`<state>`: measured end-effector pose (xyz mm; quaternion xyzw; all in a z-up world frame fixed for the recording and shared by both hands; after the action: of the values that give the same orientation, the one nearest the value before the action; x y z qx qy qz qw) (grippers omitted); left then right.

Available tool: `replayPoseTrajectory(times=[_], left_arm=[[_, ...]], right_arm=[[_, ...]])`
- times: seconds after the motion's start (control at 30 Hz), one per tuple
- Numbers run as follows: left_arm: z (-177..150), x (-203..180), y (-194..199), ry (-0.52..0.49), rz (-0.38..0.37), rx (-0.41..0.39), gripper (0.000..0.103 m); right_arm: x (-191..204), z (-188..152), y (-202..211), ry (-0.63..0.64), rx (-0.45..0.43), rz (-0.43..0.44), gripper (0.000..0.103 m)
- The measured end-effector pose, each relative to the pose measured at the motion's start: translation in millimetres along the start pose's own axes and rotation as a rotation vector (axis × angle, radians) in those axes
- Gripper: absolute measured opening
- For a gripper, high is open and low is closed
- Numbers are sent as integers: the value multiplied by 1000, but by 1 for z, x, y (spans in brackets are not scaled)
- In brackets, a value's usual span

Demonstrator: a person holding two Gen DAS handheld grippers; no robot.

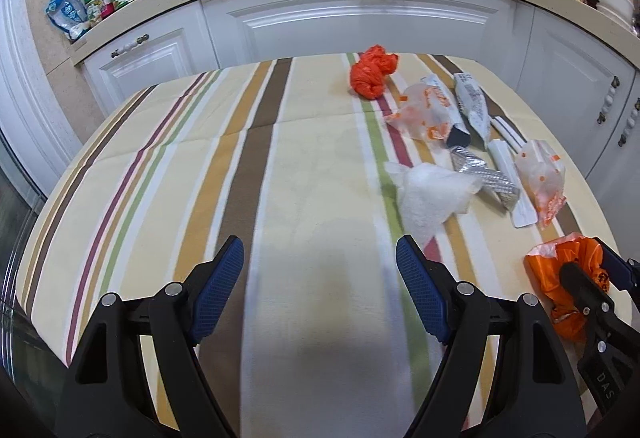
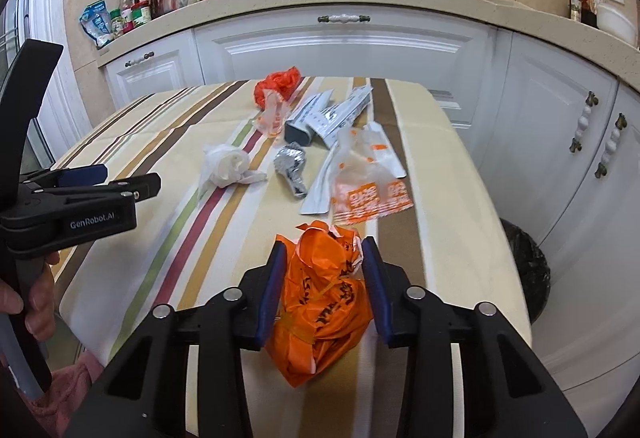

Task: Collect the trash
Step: 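Return to the table and grasp the large orange bag with the right tool, then grasp the white tissue with the left tool, then drop the orange bag and white tissue into the black bin with both tools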

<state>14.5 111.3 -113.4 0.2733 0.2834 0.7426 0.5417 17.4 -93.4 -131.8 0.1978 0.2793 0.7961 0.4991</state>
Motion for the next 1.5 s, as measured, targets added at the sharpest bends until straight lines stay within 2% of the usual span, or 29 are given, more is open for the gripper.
replayPoseTrajectory(times=[0.23, 0.37, 0.73, 0.77, 0.83, 0.93, 1.0, 1.2, 1.5], left_arm=[[8, -28, -3, -34, -50, -12, 77], [15, -42, -8, -40, -59, -15, 81], [31, -64, -38, -61, -27, 5, 81], [32, -64, -40, -63, -23, 8, 79], [31, -65, -43, -64, -28, 18, 64], [29, -65, -49, -63, -44, 45, 50], [27, -66, -52, -73, -61, 61, 36], [20, -65, -45, -105, -73, 38, 25], [34, -67, -12, -110, -100, -37, 23]], right_arm=[[-27, 5, 6, -39, -24, -54, 35], [-47, 9, 9, -74, -37, -77, 35], [-92, 17, 6, -129, -48, -137, 35], [-95, 18, 6, -132, -48, -140, 35], [-102, 18, 4, -143, -44, -147, 35], [-110, 19, 1, -152, -39, -151, 35], [-112, 19, -1, -156, -37, -151, 35], [-116, 19, -2, -161, -36, -152, 35], [-126, 21, 4, -166, -51, -175, 35]])
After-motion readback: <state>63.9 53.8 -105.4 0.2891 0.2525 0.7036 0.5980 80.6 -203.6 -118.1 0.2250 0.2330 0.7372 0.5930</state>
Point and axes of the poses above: each gripper's, at about its wrist camera, not at the fingertips, and y roughly against the way its jaws point, x to its left, z to its top, the point moved 1 cm from there along -y, roughly the way its jaws point, and after that the axes turned 1 degree about -x, right-handed, at the moved point
